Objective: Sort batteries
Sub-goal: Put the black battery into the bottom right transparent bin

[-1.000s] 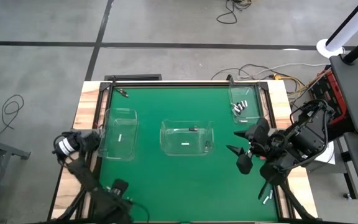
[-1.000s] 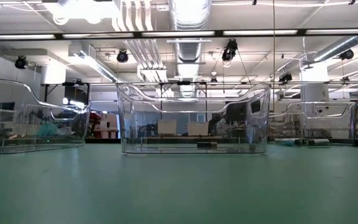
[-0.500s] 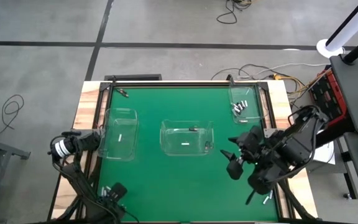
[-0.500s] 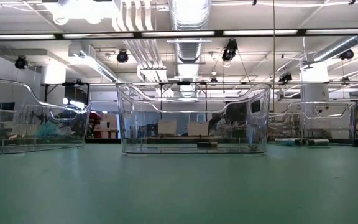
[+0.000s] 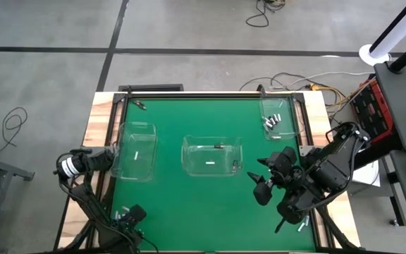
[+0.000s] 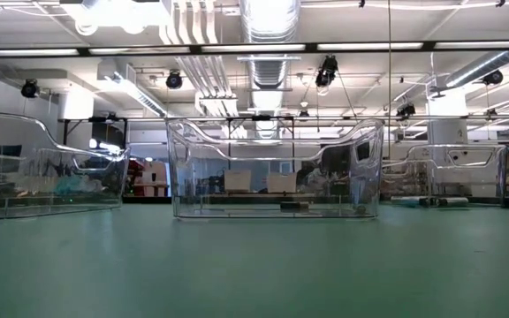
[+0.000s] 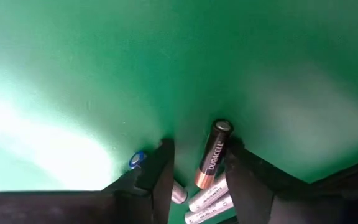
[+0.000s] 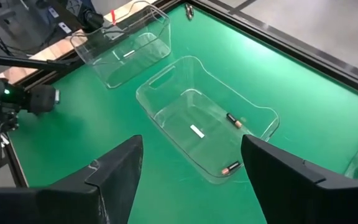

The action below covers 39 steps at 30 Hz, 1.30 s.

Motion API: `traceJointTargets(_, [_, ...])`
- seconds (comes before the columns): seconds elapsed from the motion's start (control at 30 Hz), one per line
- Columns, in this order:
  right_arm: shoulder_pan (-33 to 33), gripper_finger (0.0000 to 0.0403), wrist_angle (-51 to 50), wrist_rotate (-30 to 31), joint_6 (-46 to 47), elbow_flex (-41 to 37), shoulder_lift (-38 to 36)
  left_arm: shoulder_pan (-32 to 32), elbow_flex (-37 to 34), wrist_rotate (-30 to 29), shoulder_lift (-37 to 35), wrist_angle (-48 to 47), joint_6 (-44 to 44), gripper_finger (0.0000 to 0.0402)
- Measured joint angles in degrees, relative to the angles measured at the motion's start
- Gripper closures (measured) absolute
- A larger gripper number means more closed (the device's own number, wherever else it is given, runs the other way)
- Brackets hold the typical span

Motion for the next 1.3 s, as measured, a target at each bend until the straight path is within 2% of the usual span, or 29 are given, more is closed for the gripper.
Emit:
traceJointTargets(0.23, [0.00,0.0143,0.02,-0.05,0.57,0.02,-0.04,-0.11,-0.24,-1.08,-0.03,1.78,0.59,0.0288])
traceJointTargets(0.33, [0.00,0.0150,0.02,-0.20,0.58,0.02,-0.07,-0.11,-0.26,-1.56,0.01,2.13,-2.26,0.0292])
traceJointTargets(0.5, [0.00,0.0159,0.02,-0.20,0.57,0.04,-0.44,-0.15,-0.26,-1.67,0.06,2.59,-5.87,0.0336])
traceJointTargets(0.7, [0.00,0.0157,0.02,-1.00,-0.22,0.09,-1.83,0.11,1.60,-1.81,0.36,0.91,-6.11,0.0392])
traceJointTargets(0.83, [0.06,0.0150,0.00,-3.40,-1.21,0.11,-3.57,0.91,6.83,-5.52,0.76,-1.86,-6.52,0.0391])
traceJointTargets(1.03, [0.17,0.0145,-0.02,-4.30,-4.94,0.11,-5.55,3.13,17.17,-5.84,0.57,-5.07,-10.04,0.0391])
traceJointTargets(1.2, [0.17,0.0153,0.00,-4.74,-9.18,0.11,-6.68,9.10,26.34,-12.12,0.46,-9.04,-20.58,0.0391])
traceJointTargets(1.3, [0.17,0.0158,0.00,-5.11,-11.78,0.11,-7.15,14.60,31.43,-17.56,0.17,-9.03,-23.44,0.0392])
